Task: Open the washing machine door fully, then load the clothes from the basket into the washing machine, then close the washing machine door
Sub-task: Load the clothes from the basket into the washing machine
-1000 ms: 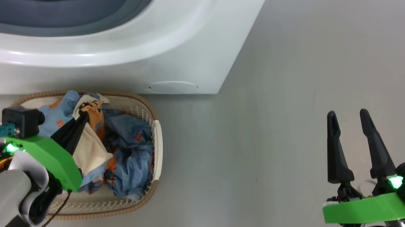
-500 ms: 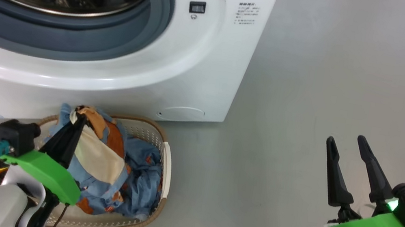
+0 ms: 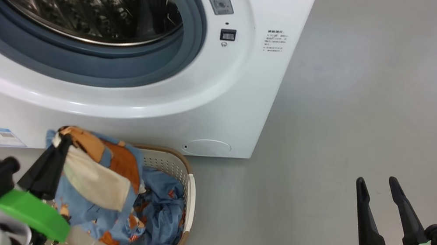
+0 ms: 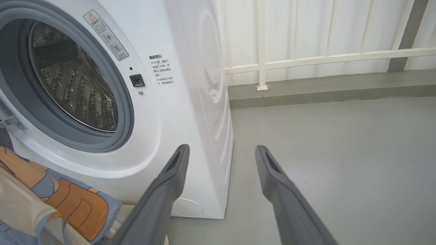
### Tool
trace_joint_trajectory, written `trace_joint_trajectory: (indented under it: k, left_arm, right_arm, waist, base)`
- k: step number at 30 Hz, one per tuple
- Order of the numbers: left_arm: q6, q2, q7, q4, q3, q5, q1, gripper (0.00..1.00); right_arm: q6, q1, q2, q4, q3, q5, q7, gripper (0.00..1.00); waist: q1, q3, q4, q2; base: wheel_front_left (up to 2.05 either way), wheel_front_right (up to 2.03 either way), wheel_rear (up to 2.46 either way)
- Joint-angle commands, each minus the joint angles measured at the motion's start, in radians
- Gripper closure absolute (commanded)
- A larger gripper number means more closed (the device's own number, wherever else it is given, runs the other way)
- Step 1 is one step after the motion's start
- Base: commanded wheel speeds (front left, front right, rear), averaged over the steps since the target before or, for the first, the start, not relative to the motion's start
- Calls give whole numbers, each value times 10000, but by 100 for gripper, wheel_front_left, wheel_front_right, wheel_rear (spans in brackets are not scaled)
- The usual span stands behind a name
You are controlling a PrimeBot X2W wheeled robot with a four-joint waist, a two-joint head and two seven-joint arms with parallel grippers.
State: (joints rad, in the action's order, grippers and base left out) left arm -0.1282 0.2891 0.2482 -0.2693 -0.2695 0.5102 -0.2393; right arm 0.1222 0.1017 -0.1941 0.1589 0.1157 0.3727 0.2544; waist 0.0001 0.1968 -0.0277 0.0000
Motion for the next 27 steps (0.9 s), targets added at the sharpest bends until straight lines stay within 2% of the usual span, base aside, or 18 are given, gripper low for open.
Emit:
trace_joint_trajectory:
  k: [1, 15, 27]
  left_arm:
    - [-25, 149, 135, 413, 677, -267, 101, 100]
    - [-25, -904, 135, 1675, 2571, -949, 1836, 100]
    - [-25, -1319, 135, 1781, 2937, -1185, 2026, 100]
  right_arm:
    - [85, -144, -150, -246, 171, 90, 74, 0]
    - [85, -508, -216, -327, 38, 101, 74, 0]
    - [85, -388, -160, -336, -33, 69, 74, 0]
  waist:
    - [-1, -136, 88, 0]
    - [-1, -344, 124, 0]
    - [-1, -123, 134, 0]
  base:
    - [0, 0, 0]
    - [0, 0, 0]
    - [0, 0, 0]
